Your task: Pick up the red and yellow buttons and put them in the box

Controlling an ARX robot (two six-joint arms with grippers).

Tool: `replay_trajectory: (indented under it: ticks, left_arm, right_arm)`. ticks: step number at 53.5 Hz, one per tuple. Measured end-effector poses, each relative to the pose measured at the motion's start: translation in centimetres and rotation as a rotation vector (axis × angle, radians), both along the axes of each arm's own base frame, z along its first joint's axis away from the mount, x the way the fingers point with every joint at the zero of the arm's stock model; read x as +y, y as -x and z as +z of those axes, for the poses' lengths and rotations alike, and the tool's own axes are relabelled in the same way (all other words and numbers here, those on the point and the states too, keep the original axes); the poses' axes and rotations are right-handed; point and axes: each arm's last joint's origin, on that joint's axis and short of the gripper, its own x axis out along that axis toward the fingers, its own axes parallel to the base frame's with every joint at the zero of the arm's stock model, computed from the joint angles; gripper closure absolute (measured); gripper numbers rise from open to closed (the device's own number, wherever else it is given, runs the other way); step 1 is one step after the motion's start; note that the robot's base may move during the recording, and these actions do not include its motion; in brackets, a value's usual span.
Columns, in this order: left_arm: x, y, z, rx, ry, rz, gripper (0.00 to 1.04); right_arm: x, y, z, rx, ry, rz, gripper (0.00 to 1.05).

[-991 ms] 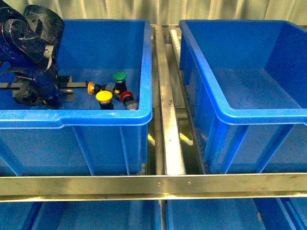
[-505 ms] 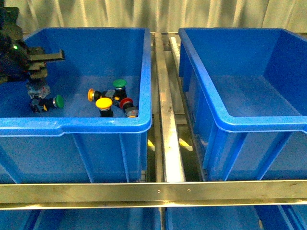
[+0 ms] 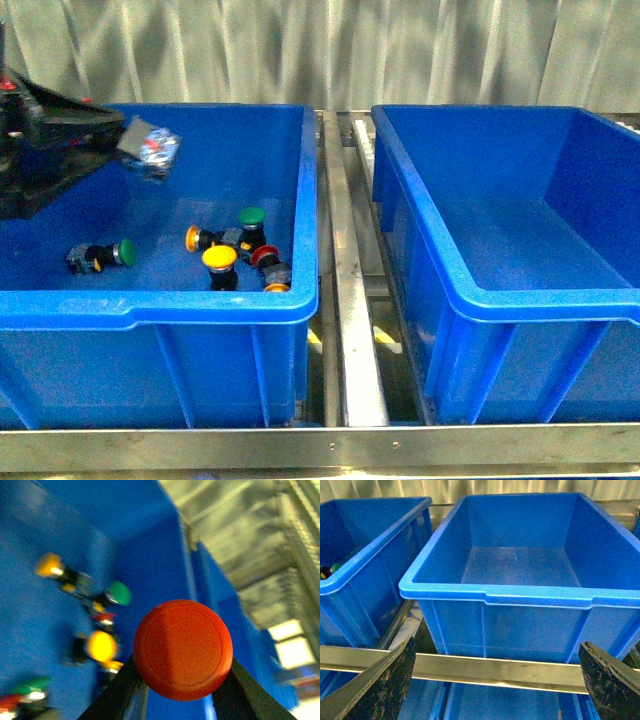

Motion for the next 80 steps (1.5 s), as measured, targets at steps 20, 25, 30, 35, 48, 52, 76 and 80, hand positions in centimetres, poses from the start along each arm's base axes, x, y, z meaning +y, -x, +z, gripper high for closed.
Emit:
replay_trajectory:
  ticks: [20,25,30,35,48,52,76,80]
  left_arm:
    - [-13.6,2.2,2.3,-0.062,0.163,-0.412,0.79]
    - [-16.1,2.3,3.0,-0.056,0.166,-0.469,0.79]
    - [-17.4,2.4,3.5,-0.056,0.162,-0.498,0.79]
    - [-18.3,2.4,4.2,-0.061,0.151,-0.507,0.79]
    - [-19.3,2.8,4.1,-0.05,0.11,-0.501,0.79]
    - [-19.5,3.2,4.6,-0.065,0.107,-0.499,0.79]
    - [-20.1,4.9,6.7,-0.136,0.109,-0.502,0.79]
    - [-20.1,5.0,6.9,-0.141,0.108,-0.5,0.79]
  right_arm:
    - [0.0,0.0,0.0,0.0,0.0,0.0,0.07]
    - [0.0,0.0,0.0,0.0,0.0,0.0,0.07]
    - [0.0,0.0,0.0,0.0,0.0,0.0,0.07]
    - [0.0,-0.3,0.4,-0.035,0.05,-0.128,0.07]
    - [-2.3,-4.0,6.7,-0.367,0.617,-0.224,0.07]
    - [-3.7,-5.5,10.1,-0.398,0.617,-0.317,0.07]
    - [-3.9,-12.8,14.4,-0.077,-0.801,-0.191,0.07]
    - [-3.4,-13.4,14.2,-0.072,-1.05,-0.172,0.07]
